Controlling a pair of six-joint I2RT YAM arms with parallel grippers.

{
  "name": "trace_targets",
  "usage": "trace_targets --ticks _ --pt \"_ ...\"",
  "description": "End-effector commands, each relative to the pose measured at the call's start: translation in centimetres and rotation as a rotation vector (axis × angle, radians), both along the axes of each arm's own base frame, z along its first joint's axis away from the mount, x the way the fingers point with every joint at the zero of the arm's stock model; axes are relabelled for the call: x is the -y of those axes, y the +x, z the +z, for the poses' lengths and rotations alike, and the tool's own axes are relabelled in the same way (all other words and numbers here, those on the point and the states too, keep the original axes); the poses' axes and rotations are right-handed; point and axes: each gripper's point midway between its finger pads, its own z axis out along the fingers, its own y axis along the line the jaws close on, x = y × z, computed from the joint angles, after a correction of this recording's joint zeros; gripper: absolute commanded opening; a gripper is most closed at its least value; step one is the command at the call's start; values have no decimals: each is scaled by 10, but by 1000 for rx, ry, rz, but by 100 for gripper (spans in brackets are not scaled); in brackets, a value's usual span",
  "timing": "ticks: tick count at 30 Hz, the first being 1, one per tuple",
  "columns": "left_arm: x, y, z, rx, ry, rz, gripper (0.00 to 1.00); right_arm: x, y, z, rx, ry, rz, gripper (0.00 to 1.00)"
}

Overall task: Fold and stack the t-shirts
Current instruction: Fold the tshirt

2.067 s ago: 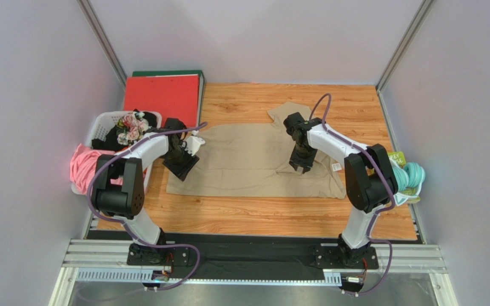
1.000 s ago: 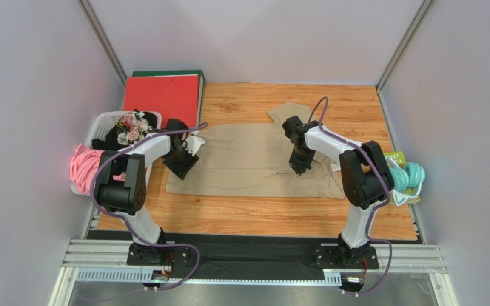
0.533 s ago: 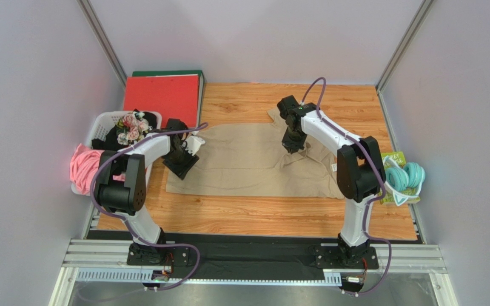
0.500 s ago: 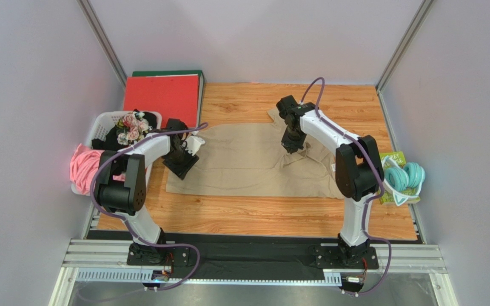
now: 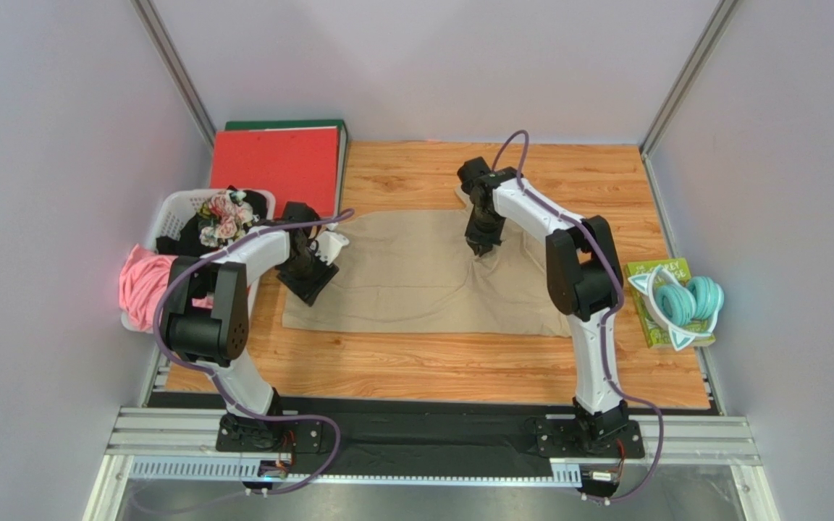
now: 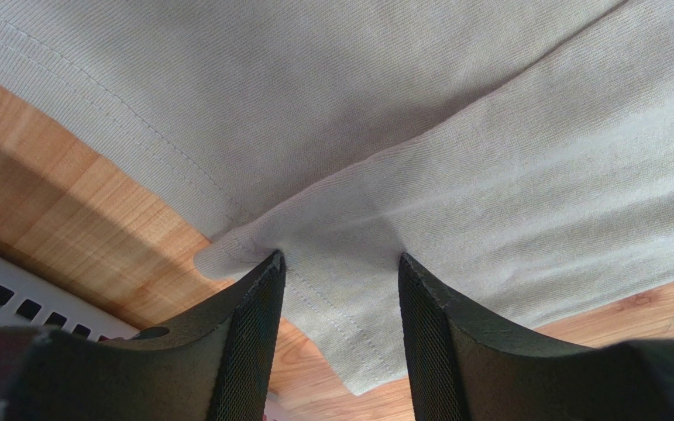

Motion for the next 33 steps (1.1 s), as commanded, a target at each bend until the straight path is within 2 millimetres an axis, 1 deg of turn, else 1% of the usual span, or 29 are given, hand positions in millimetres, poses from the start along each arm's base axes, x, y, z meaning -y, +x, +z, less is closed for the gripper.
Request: trace_targets --ticks 1,2,4,5,7,8,10,11,12,14,15,18,19,20,24,25,26,27,28,29,30,31,32,33 --pt "2 -6 -2 -24 -14 1 57 -26 25 15 61 106 112 13" --pt "2 -6 -2 -24 -14 -1 57 -29 25 15 56 120 138 25" --pt "3 -6 -2 -26 -14 -4 57 -28 25 17 55 114 148 46" --pt "3 -7 -2 -29 -13 -5 57 -24 26 18 65 94 146 66" --pt "4 -8 -3 -32 -14 -9 57 -16 27 22 75 61 137 78" --pt "5 -8 -2 -31 -16 -10 57 -11 29 25 86 39 130 86" --pt "5 -9 -3 -37 -15 -12 56 -1 33 37 114 20 108 88" --pt "6 -9 -3 -36 -17 -12 56 7 34 42 127 -1 93 88" --pt "6 -10 -3 -36 -15 -13 56 15 35 53 151 -6 77 88" --pt "6 -11 -3 -38 -15 -15 56 30 36 64 179 -18 31 86" --pt "6 -10 -3 -34 -15 -15 56 36 32 73 196 -16 18 86" --pt "5 -11 -3 -36 -11 -19 56 61 28 81 214 -52 -23 84" --pt "5 -11 -3 -36 -13 -19 56 68 23 83 215 -61 -30 84" --pt "5 -11 -3 -36 -11 -19 56 77 23 82 213 -64 -47 82" --pt "5 -9 0 -25 -9 -15 56 96 18 76 199 -88 -77 77" --pt "6 -7 6 -19 -15 -7 55 97 17 73 192 -91 -80 76" --pt "8 -4 17 11 -28 -4 55 101 14 68 180 -91 -85 74" --pt "13 -5 26 16 -54 -5 56 101 14 66 178 -88 -84 73" --pt "16 4 41 55 -73 4 57 101 13 63 172 -83 -84 72" --pt "19 9 58 103 -89 8 61 102 12 57 158 -87 -84 70" --pt "22 9 69 114 -109 9 61 102 12 55 156 -83 -82 70" --pt "28 21 92 170 -132 7 62 101 11 52 148 -78 -81 69" --pt "32 24 107 200 -152 16 63 101 11 45 134 -77 -84 67" --pt "37 24 118 207 -169 12 65 102 12 43 129 -73 -87 66"
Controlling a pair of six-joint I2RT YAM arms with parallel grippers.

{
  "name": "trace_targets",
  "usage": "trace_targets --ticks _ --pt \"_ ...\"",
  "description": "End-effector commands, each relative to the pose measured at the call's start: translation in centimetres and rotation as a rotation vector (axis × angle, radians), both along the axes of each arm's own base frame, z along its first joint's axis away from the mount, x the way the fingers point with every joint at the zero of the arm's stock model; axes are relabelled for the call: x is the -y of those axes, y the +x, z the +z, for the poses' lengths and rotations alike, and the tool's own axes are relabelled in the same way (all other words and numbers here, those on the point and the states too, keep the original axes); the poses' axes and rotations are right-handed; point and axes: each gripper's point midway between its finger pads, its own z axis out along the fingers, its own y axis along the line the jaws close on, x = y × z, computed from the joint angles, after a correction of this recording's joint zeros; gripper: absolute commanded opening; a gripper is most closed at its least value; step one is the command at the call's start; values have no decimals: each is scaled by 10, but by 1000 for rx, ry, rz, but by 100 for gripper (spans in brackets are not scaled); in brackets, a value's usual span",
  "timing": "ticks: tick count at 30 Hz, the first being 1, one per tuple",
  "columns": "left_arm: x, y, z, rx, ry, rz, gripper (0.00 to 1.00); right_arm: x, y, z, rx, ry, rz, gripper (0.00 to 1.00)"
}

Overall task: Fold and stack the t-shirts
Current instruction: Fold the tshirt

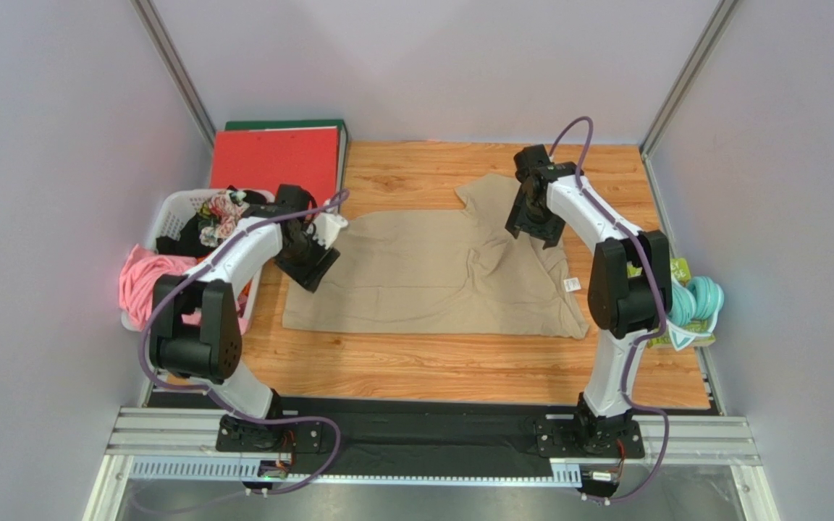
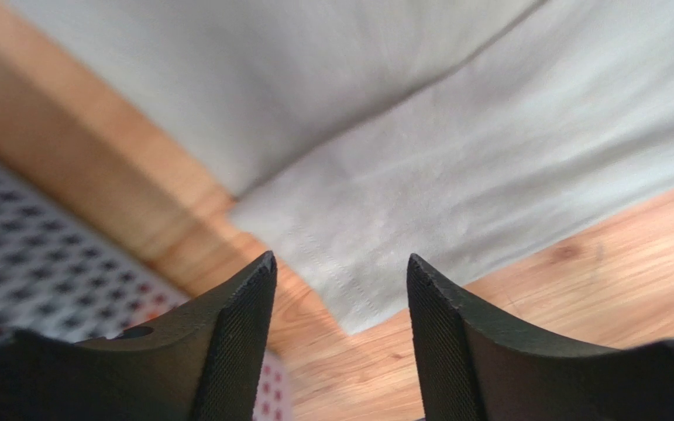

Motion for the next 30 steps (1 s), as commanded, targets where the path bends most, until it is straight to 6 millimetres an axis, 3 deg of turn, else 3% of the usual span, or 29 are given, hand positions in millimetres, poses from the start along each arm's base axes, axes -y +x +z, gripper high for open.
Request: trace_targets --ticks 1,3,4,6,9,10,16,18,23,29,30 --pt "35 34 102 232 -134 -9 68 0 11 -10 13 10 4 62" --pt "45 37 123 267 -157 -14 68 2 12 -17 0 15 -5 58" --pt "56 41 140 305 -180 -31 69 3 13 -19 -4 16 -8 54" --pt "78 42 154 324 -233 -62 69 8 15 -25 -15 14 -20 49" --pt "113 37 145 294 -255 -137 69 11 14 -35 -39 38 -39 37" --pt "123 38 134 267 -245 -158 68 12 14 -37 -43 50 -49 33" --pt "195 32 91 163 -240 -316 66 19 19 -46 -59 61 -68 29" --pt "209 39 95 167 -263 -322 65 23 22 -49 -65 70 -81 27" --pt "196 60 78 174 -215 -281 64 39 28 -60 -91 67 -111 26" --pt "142 68 59 184 -145 -199 63 68 30 -61 -116 31 -163 27" --pt "127 64 47 163 -123 -175 63 70 33 -56 -103 31 -171 28"
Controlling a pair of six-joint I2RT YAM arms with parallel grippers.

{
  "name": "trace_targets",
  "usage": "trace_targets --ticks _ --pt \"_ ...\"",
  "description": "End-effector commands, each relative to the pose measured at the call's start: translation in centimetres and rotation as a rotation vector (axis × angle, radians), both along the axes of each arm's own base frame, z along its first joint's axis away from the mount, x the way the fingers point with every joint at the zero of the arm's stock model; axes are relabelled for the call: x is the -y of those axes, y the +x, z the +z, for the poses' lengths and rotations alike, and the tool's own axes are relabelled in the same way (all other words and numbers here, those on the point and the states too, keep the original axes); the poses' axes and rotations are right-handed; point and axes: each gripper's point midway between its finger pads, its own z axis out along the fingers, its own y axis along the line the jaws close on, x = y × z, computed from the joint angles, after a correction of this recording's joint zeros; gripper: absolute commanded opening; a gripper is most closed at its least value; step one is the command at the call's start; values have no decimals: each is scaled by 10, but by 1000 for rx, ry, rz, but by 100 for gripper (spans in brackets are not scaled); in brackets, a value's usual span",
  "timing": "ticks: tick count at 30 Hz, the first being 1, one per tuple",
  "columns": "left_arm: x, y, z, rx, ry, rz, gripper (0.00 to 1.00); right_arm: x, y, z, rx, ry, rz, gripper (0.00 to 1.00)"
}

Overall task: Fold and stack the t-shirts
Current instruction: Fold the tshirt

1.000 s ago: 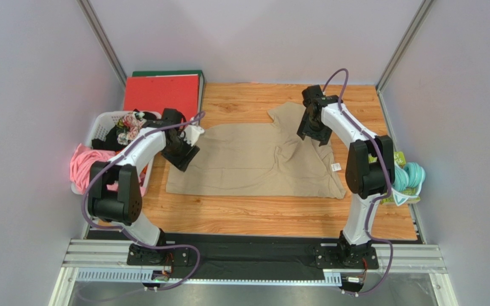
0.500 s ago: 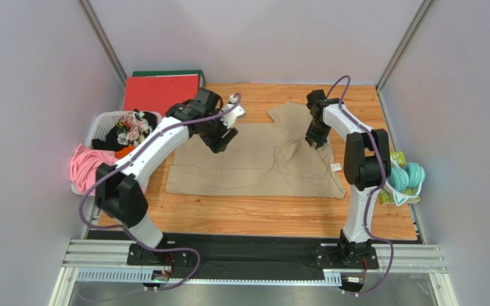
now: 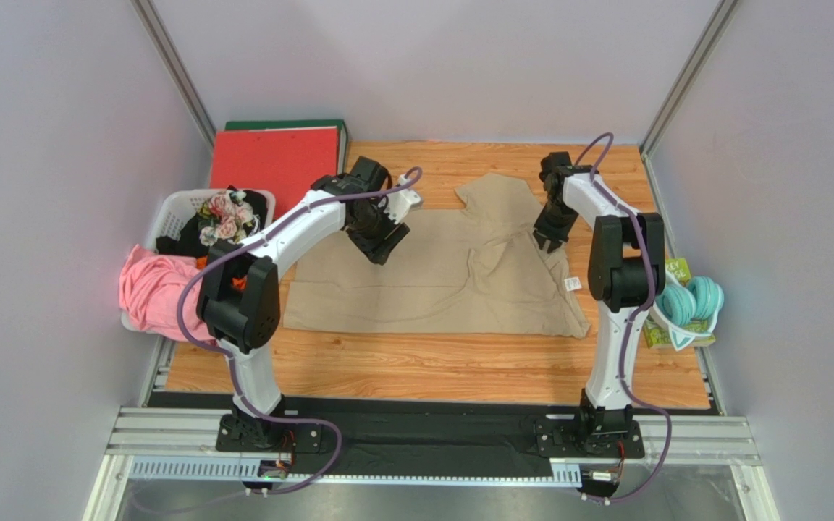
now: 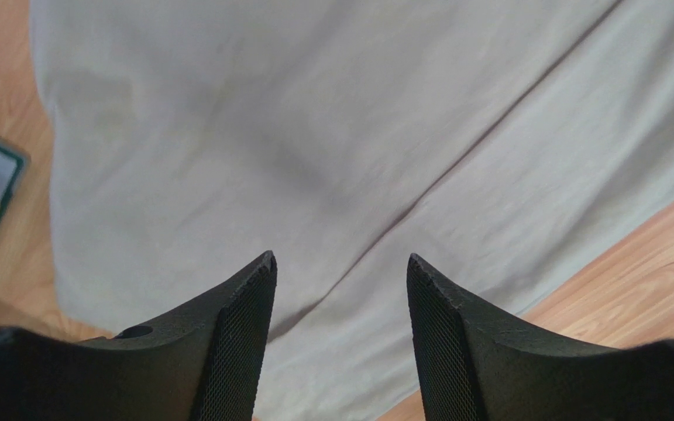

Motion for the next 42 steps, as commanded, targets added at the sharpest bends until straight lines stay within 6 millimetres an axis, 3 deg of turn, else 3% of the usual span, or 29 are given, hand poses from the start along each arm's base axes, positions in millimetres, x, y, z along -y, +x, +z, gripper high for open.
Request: trace_targets --ticks 1,5,7,10,12,14,15,16,17,19,20,21,29,42 --pt "-44 2 0 60 52 75 63 23 10 11 13 -42 -36 29" --pt "-82 -15 -33 20 142 115 63 25 17 52 88 -56 -43 33" --pt "-90 -21 -41 1 151 126 63 8 17 78 153 13 -14 37" --pt "-103 -31 -53 -28 174 148 63 -30 4 93 191 171 51 40" --pt "-111 -35 -55 -32 183 163 63 -64 -10 93 182 349 95 41" --pt "-117 -37 -58 -29 199 171 63 -81 -23 83 185 465 98 42" --pt "-119 -36 -58 -23 205 173 63 -104 -30 87 174 604 137 42" --pt "-122 -36 -59 -17 214 172 63 -114 -25 90 213 672 161 43" --pt "-124 -37 -61 -21 215 173 63 -123 -40 74 158 742 126 42" --pt "-130 -35 -60 -5 238 179 63 -143 -42 75 170 897 153 43" --pt "-131 -35 -61 -3 243 180 63 -146 -50 60 121 935 113 44" --pt "-132 -35 -61 -2 243 180 63 -154 -53 61 101 1009 120 44" --pt "-133 -35 -61 -4 237 177 62 -172 -38 32 64 1066 137 45" --pt "-139 -37 -62 -2 258 166 62 -171 1 30 74 1011 160 45"
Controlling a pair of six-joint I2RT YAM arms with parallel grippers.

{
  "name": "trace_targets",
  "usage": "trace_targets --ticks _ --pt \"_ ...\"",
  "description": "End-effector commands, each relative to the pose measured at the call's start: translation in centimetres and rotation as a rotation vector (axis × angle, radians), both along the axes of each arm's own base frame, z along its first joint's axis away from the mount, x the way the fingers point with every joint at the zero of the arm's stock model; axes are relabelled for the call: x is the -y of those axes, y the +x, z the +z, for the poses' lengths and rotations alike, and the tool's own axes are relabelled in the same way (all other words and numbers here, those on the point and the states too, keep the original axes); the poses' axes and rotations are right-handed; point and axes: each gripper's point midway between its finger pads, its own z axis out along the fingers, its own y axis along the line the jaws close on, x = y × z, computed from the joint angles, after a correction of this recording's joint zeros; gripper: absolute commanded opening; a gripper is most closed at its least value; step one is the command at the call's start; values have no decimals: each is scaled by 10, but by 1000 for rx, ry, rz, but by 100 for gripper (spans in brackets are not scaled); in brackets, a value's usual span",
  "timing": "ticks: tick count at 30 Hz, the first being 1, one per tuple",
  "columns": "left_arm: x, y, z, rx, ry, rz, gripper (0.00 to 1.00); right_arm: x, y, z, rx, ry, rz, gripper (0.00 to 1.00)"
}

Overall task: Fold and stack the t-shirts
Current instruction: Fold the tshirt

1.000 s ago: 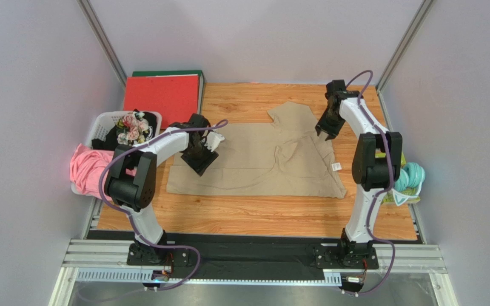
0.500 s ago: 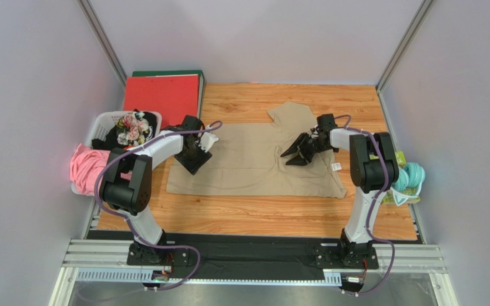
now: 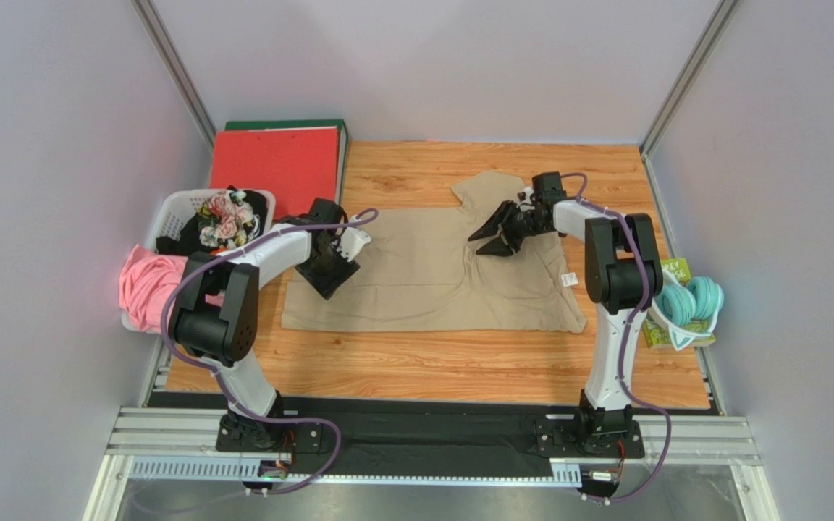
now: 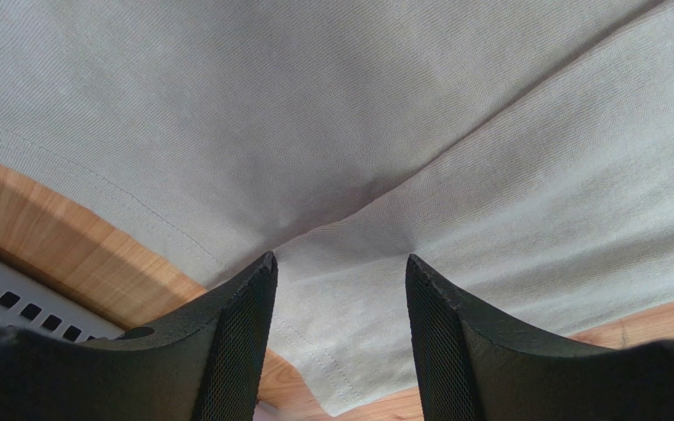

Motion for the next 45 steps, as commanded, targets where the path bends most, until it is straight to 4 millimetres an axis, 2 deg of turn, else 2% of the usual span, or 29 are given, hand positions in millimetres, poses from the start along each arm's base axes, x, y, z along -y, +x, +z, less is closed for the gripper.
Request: trace_targets --ticks 1,7,11,12,14,15,19,20,21,25,32,45 --pt "-3 7 15 55 -1 -17 62 -3 16 -2 12 -7 15 45" --pt "-6 7 19 67 14 -23 62 6 30 -14 -7 -46 0 44" --pt "-7 7 21 73 13 -19 62 17 37 -2 6 -78 -17 44" --pt "-6 7 21 70 8 -21 62 18 36 16 44 -103 -3 44" --pt "-5 7 20 67 1 -18 62 14 33 33 91 -144 14 44" --pt "-5 6 19 63 0 -17 62 13 31 51 128 -155 25 44" --pt "-4 6 18 60 -1 -15 62 4 13 76 177 -185 58 45" --pt "-4 5 18 59 -2 -16 62 -1 8 77 180 -187 73 45" --pt "-4 6 18 63 -2 -16 62 -3 4 76 181 -193 80 45" --pt "-6 4 16 61 8 -18 62 -9 -9 51 125 -203 98 45" --pt "-8 5 17 66 16 -24 62 -17 -6 10 59 -222 124 44" --pt "-8 2 13 50 10 -24 62 -22 11 -4 44 -222 132 44"
